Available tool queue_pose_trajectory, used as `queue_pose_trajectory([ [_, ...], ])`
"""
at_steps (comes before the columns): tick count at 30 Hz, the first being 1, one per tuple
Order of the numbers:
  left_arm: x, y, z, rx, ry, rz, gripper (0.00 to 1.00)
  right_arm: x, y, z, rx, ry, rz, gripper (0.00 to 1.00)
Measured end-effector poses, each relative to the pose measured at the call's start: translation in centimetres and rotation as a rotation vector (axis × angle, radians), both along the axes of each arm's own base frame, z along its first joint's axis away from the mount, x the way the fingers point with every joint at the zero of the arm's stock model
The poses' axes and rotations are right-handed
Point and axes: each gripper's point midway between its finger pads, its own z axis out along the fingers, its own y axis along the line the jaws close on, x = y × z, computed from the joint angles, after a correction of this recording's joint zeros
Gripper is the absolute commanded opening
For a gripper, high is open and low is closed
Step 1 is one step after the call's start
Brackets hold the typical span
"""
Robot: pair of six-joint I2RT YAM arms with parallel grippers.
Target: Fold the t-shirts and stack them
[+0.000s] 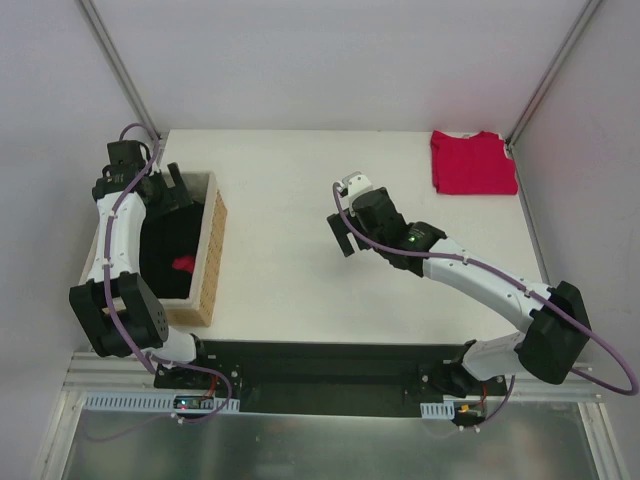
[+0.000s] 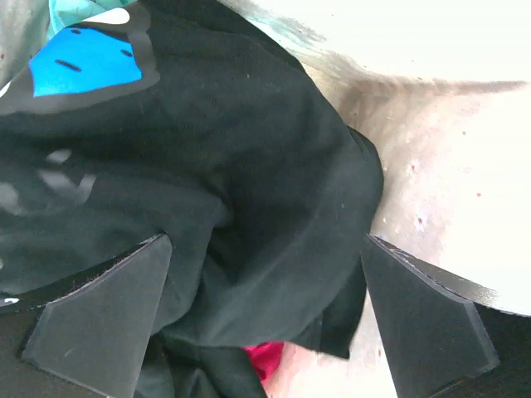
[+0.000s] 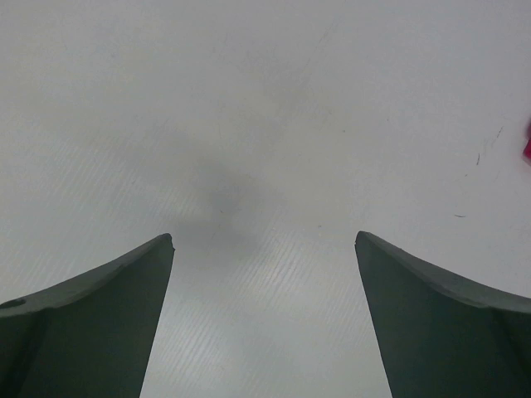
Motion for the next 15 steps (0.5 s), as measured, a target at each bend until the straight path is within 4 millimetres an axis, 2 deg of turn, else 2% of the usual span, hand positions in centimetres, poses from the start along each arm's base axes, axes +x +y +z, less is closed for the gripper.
queue_pose_trajectory([
  [4, 0.5, 0.2, -1.1, 0.0, 0.033, 0.005, 0.98, 0.0, 0.0, 0.0, 0.002, -0.001, 0.0, 0.96],
  [5, 0.5, 0.3, -1.4, 0.0, 0.043, 0.007, 0.95, 0.0, 0.0, 0.0, 0.002, -0.001, 0.0, 0.96],
  [6, 0.6, 0.5, -1.8, 0.002, 0.054, 0.01, 0.88, 0.0, 0.0, 0.0, 0.001, -0.001, 0.0, 0.96],
  [8, 0.7, 0.9, -2.5, 0.012, 0.08, 0.023, 0.82, 0.0, 0.0, 0.0, 0.001, -0.001, 0.0, 0.96],
  [11, 1.0, 1.3, -3.6, 0.019, 0.12, 0.036, 0.58, 0.0, 0.0, 0.0, 0.002, -0.001, 0.0, 0.96],
  [12, 1.1, 1.4, -3.9, 0.018, 0.13, 0.038, 0.44, 0.0, 0.0, 0.0, 0.002, -0.001, 0.0, 0.96],
  [13, 1.2, 1.6, -4.3, 0.021, 0.145, 0.039, 0.09, 0.0, 0.0, 0.0, 0.002, -0.001, 0.0, 0.96],
  [14, 1.2, 1.7, -4.7, 0.022, 0.156, 0.045, 0.0, 0.0, 0.0, 0.0, 0.002, -0.001, -0.001, 0.96],
  [15, 1.2, 1.8, -5.0, 0.027, 0.171, 0.052, 0.0, 0.0, 0.0, 0.0, 0.002, -0.001, -0.001, 0.96],
])
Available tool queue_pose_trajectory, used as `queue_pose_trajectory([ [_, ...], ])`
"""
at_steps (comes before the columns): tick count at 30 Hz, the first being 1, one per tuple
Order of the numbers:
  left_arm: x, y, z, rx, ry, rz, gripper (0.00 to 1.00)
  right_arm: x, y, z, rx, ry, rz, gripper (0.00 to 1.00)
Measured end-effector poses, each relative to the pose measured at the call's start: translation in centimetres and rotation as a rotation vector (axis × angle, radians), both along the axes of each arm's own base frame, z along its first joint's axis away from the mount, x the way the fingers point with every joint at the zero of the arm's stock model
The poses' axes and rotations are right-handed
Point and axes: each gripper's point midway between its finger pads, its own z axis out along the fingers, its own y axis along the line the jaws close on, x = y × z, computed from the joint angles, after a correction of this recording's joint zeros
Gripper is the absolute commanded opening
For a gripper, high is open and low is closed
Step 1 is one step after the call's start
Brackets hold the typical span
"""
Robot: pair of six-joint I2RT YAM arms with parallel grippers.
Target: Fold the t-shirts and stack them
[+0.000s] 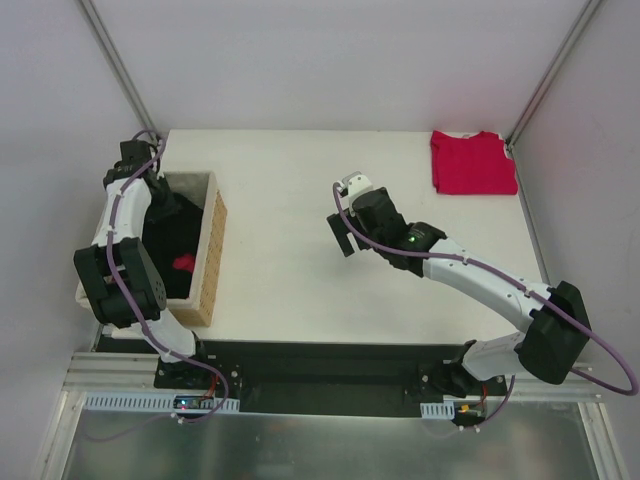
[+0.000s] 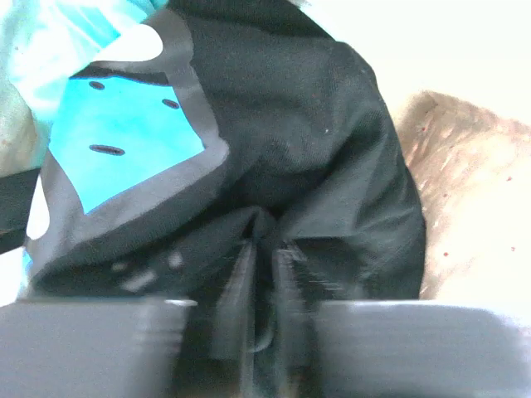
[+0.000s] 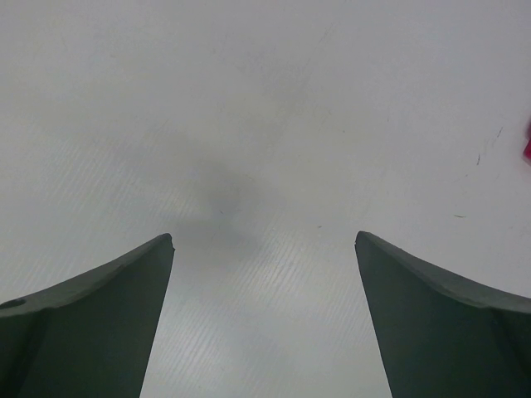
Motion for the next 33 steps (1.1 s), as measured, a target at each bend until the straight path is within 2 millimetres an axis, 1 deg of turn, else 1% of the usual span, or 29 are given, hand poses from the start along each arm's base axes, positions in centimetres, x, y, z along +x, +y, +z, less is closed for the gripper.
queue_pose_trajectory([
  [3, -0.1, 0.2, -0.4, 0.004, 0.017, 0.002, 0.0, -0.1, -0.1, -0.3, -0.004, 0.004, -0.001, 0.96],
  [6, -0.1, 0.2, -0.2, 0.006, 0.018, 0.003, 0.0, -0.2, -0.2, -0.6, -0.007, 0.01, -0.002, 0.96],
  [9, -0.1, 0.2, 0.7, 0.007, 0.012, 0.002, 0.0, -0.2, -0.1, -0.5, -0.004, 0.009, -0.003, 0.96],
  [11, -0.2, 0.2, 2.1, 0.012, 0.001, 0.0, 0.0, -0.2, -0.2, -0.5, -0.004, 0.01, -0.004, 0.96],
  [13, 0.1, 0.3, 4.4, 0.029, -0.038, 0.003, 0.0, -0.1, -0.1, -0.5, -0.002, 0.009, -0.004, 0.96],
  [16, 0.5, 0.5, 9.1, 0.059, -0.137, 0.005, 0.0, -0.1, -0.1, -0.5, -0.001, 0.009, -0.003, 0.96],
  [19, 1.3, 0.5, 15.2, 0.088, -0.276, 0.006, 0.0, -0.2, -0.1, -0.5, -0.001, 0.009, -0.003, 0.96],
  [21, 2.1, 0.0, 19.2, 0.092, -0.38, -0.008, 0.0, -0.2, -0.1, -0.5, -0.001, 0.01, -0.001, 0.96],
  [22, 2.4, -0.5, 20.6, 0.086, -0.42, -0.021, 0.0, -0.2, -0.1, -0.5, 0.0, 0.01, -0.001, 0.96],
  [24, 3.0, -2.3, 24.0, 0.05, -0.519, -0.075, 0.0, -0.2, 0.0, -0.5, 0.0, 0.01, 0.001, 0.96],
  [26, 3.6, -4.9, 26.5, 0.004, -0.601, -0.159, 0.0, -0.3, 0.1, -0.5, 0.0, 0.01, 0.004, 0.96],
  [27, 3.9, -6.2, 27.2, -0.018, -0.626, -0.202, 0.0, -0.4, 0.2, -0.5, 0.0, 0.01, 0.007, 0.96],
  [28, 4.3, -8.0, 28.0, -0.044, -0.649, -0.257, 0.0, -0.4, 0.2, -0.5, 0.0, 0.01, 0.009, 0.96],
  [30, 5.3, -12.1, 29.3, -0.093, -0.69, -0.386, 0.0, -0.5, 0.4, -0.5, -0.001, 0.008, 0.013, 0.96],
  [33, 6.6, -18.9, 29.4, -0.189, -0.707, -0.603, 0.0, -0.8, 0.7, -0.5, -0.001, 0.007, 0.023, 0.96],
])
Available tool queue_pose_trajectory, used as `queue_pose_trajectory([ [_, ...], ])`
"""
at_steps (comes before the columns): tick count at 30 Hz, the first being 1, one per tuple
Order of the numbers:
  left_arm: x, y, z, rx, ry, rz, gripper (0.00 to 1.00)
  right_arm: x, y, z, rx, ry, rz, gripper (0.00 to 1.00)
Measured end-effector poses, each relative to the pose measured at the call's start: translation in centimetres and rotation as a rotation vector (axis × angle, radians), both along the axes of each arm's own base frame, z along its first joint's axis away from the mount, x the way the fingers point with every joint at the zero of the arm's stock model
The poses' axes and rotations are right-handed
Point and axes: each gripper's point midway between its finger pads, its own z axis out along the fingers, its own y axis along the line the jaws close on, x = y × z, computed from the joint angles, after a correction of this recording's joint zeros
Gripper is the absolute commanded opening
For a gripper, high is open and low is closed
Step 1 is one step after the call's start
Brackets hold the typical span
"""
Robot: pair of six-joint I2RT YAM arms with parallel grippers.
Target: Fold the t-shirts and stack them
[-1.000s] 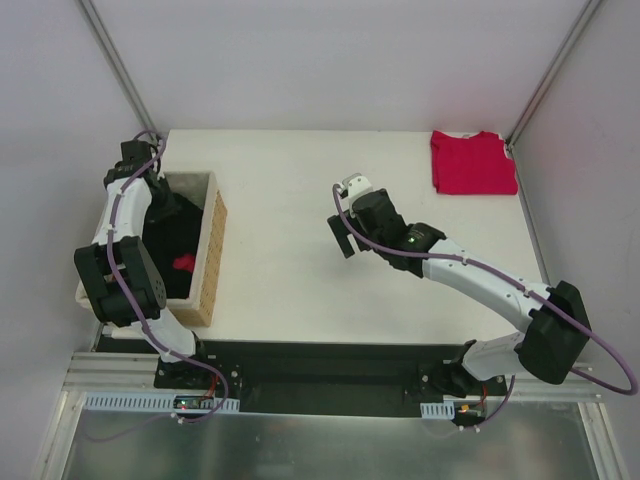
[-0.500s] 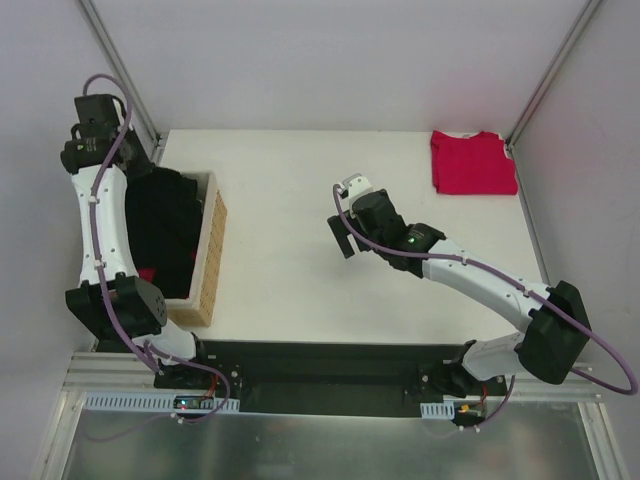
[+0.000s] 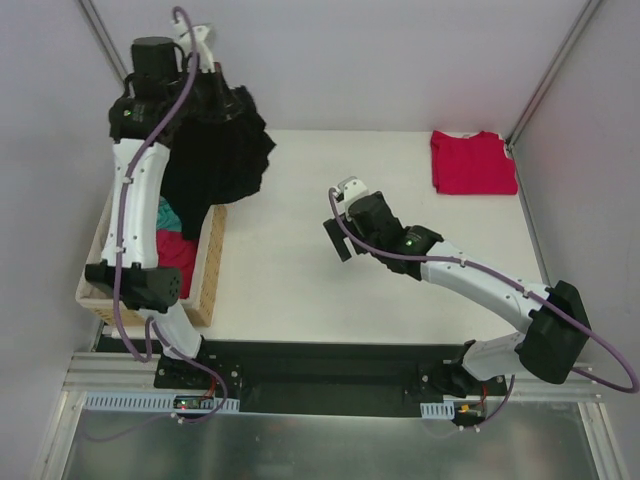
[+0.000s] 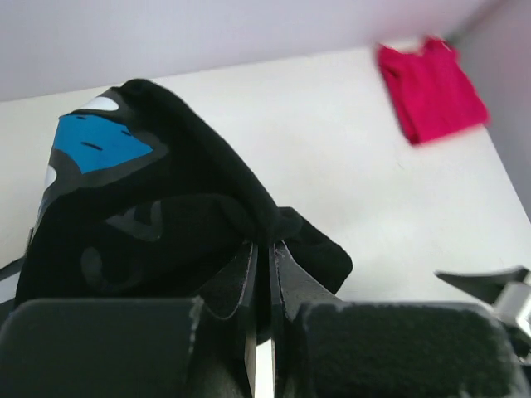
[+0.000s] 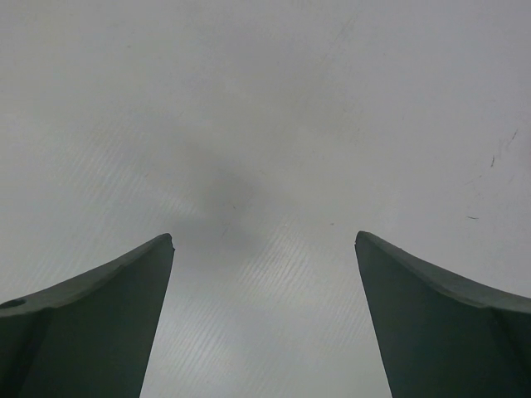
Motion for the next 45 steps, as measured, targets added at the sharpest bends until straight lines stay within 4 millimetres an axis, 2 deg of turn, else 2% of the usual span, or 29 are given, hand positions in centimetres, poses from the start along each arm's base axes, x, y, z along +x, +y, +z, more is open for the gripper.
queue_pose_trajectory([
  [4, 1.0, -7.6, -1.9, -0.033, 0.014, -0.271, 0.0, 0.0, 0.1, 0.1, -0.001, -0.008, -0.001, 0.96],
  [8, 1.7, -13.6, -4.3, -0.061, 0.043, -0.465, 0.0, 0.3, -0.3, 0.3, -0.012, -0.028, -0.026, 0.96],
  [12, 2.0, -17.6, -6.8, -0.099, 0.084, -0.588, 0.0, 0.6, -0.9, 0.4, -0.024, -0.048, -0.054, 0.96],
  [15, 1.8, -20.0, -10.1, -0.107, 0.153, -0.64, 0.0, 0.5, -1.6, 0.3, -0.036, -0.057, -0.07, 0.96],
  [16, 1.6, -20.5, -11.7, -0.106, 0.193, -0.646, 0.07, 0.4, -1.7, 0.3, -0.038, -0.059, -0.074, 0.96],
  [17, 1.3, -20.9, -13.4, -0.104, 0.237, -0.651, 0.23, 0.4, -1.9, 0.3, -0.04, -0.062, -0.078, 0.96],
  [18, 1.1, -21.2, -15.2, -0.1, 0.283, -0.652, 0.93, 0.4, -2.0, 0.3, -0.042, -0.064, -0.082, 0.96],
  [19, 0.8, -21.5, -17.3, -0.094, 0.336, -0.65, 0.99, 0.4, -2.1, 0.3, -0.043, -0.066, -0.085, 0.96],
  [23, -1.3, -21.8, -25.2, -0.054, 0.572, -0.626, 0.99, 0.4, -2.4, 0.3, -0.049, -0.071, -0.093, 0.96],
  [25, -2.4, -21.3, -28.8, 0.007, 0.669, -0.591, 0.99, 0.4, -2.4, 0.3, -0.05, -0.072, -0.094, 0.96],
  [27, -3.2, -20.3, -30.3, 0.061, 0.72, -0.556, 0.99, 0.5, -2.4, 0.3, -0.051, -0.073, -0.095, 0.96],
  [28, -3.3, -19.9, -30.5, 0.091, 0.722, -0.536, 0.99, 0.5, -2.4, 0.3, -0.051, -0.073, -0.095, 0.96],
  [30, -2.9, -19.2, -29.2, 0.136, 0.675, -0.502, 0.99, 0.5, -2.4, 0.3, -0.052, -0.074, -0.096, 0.96],
  [32, -2.5, -18.3, -26.7, 0.176, 0.596, -0.464, 0.99, 0.6, -2.4, 0.4, -0.054, -0.075, -0.097, 0.96],
  [34, -1.9, -17.2, -22.0, 0.207, 0.467, -0.414, 0.99, 0.9, -2.1, 0.7, -0.053, -0.079, -0.095, 0.96],
  [37, -1.7, -14.6, -12.0, 0.226, 0.199, -0.304, 0.99, 1.7, -1.2, 1.5, -0.052, -0.081, -0.089, 0.96],
  [39, -2.8, -11.6, -4.8, 0.24, 0.01, -0.187, 0.99, 2.6, -0.1, 2.1, -0.052, -0.081, -0.082, 0.96],
  [42, -6.2, -5.8, 3.4, 0.263, -0.204, 0.02, 0.99, 4.7, 2.4, 3.0, -0.061, -0.081, -0.058, 0.96],
  [44, -8.4, -2.2, 5.7, 0.291, -0.266, 0.15, 0.99, 6.4, 4.2, 3.6, -0.073, -0.087, -0.038, 0.96],
  [45, -9.3, -0.5, 5.8, 0.312, -0.272, 0.212, 0.99, 7.3, 5.3, 3.8, -0.08, -0.092, -0.027, 0.96],
])
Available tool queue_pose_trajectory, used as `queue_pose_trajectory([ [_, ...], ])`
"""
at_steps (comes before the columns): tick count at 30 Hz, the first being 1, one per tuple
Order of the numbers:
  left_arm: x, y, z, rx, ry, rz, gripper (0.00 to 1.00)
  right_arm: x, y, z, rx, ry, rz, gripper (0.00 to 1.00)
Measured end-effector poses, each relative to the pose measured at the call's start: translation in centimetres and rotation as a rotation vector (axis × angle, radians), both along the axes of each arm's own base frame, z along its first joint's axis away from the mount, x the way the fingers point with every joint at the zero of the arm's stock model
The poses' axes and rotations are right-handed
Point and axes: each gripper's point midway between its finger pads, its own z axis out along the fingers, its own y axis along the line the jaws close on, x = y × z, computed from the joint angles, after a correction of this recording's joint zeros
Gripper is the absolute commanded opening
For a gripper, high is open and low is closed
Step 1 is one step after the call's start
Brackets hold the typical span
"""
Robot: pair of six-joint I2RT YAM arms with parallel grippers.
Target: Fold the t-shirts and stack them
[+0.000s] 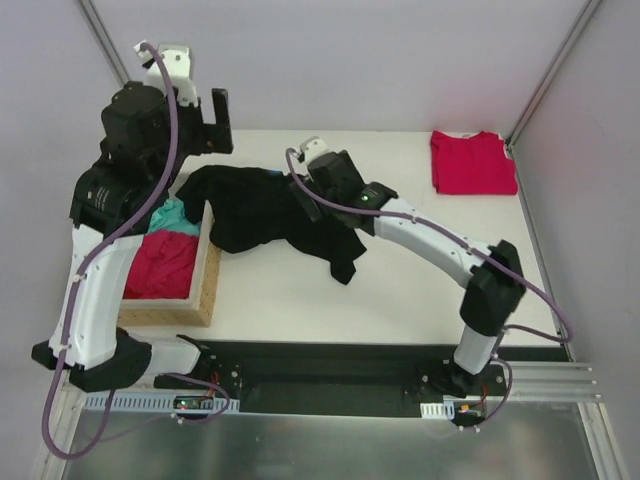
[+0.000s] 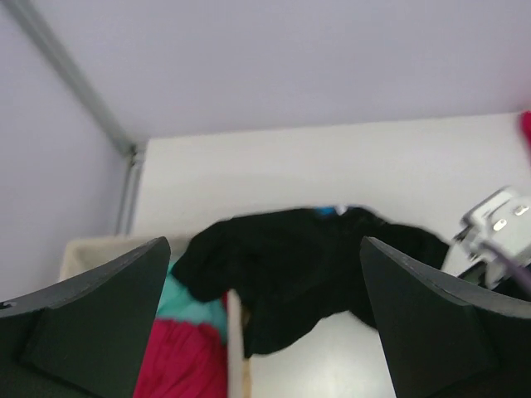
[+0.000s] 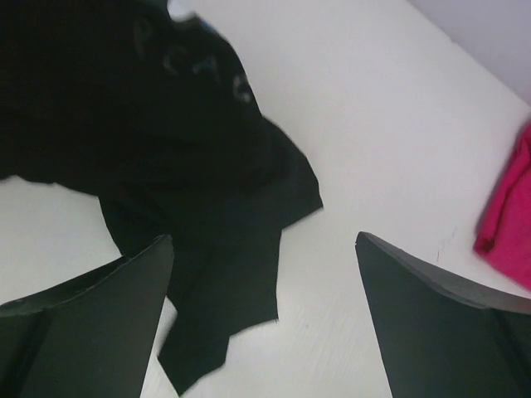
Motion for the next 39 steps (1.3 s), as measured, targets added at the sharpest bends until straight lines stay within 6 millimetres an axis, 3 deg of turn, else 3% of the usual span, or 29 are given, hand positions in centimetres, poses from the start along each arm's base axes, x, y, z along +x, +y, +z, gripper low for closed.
queue_pose_trajectory([
  [1, -0.7, 1.5, -0.4, 0.013, -0.001, 0.058, 0.99, 1.0, 1.1, 0.4, -0.013, -0.007, 0.012, 0.96],
  [3, -0.8, 3.8, -3.4, 0.06, 0.059, 0.155, 0.99, 2.9, 3.3, 1.0, -0.019, -0.03, 0.038, 0.96],
  [5, 0.0, 4.9, -8.2, 0.112, 0.181, 0.206, 0.99, 3.8, 4.3, 1.2, -0.034, -0.037, 0.053, 0.96],
  [8, 1.8, 6.5, -17.3, 0.169, 0.428, 0.268, 0.99, 5.9, 6.3, 2.0, -0.029, -0.069, 0.067, 0.96],
  [10, 2.0, 7.5, -21.7, 0.195, 0.553, 0.299, 0.99, 7.2, 7.1, 2.1, -0.014, -0.089, 0.069, 0.96],
  [11, 1.8, 8.0, -23.6, 0.205, 0.613, 0.315, 0.99, 7.7, 7.2, 1.9, -0.005, -0.089, 0.069, 0.96],
  [13, 1.3, 8.7, -25.2, 0.213, 0.667, 0.332, 0.99, 8.5, 7.7, 1.6, 0.03, -0.072, 0.085, 0.96],
  [18, 1.4, 9.2, -24.7, 0.191, 0.647, 0.344, 0.99, 11.6, 8.5, 1.2, 0.141, -0.037, 0.09, 0.96],
  [22, 1.6, 10.2, -24.9, 0.18, 0.655, 0.373, 0.99, 12.0, 7.7, 0.5, 0.147, -0.023, 0.083, 0.96],
  [28, 3.4, 10.4, -28.0, 0.129, 0.729, 0.38, 0.99, 8.6, 6.8, -1.9, 0.122, 0.042, 0.128, 0.96],
  [32, 5.1, 8.7, -29.0, 0.061, 0.726, 0.303, 0.99, 6.4, 6.1, -1.7, 0.13, 0.057, 0.158, 0.96],
  [34, 6.2, 7.4, -28.1, 0.014, 0.693, 0.245, 0.99, 5.7, 5.8, -1.0, 0.143, 0.044, 0.168, 0.96],
  [36, 7.5, 6.5, -26.6, -0.02, 0.644, 0.206, 0.86, 4.9, 5.6, -0.3, 0.153, 0.027, 0.176, 0.96],
  [39, 9.6, 5.9, -23.9, -0.048, 0.546, 0.177, 0.78, 3.4, 5.2, 0.5, 0.164, 0.006, 0.192, 0.96],
])
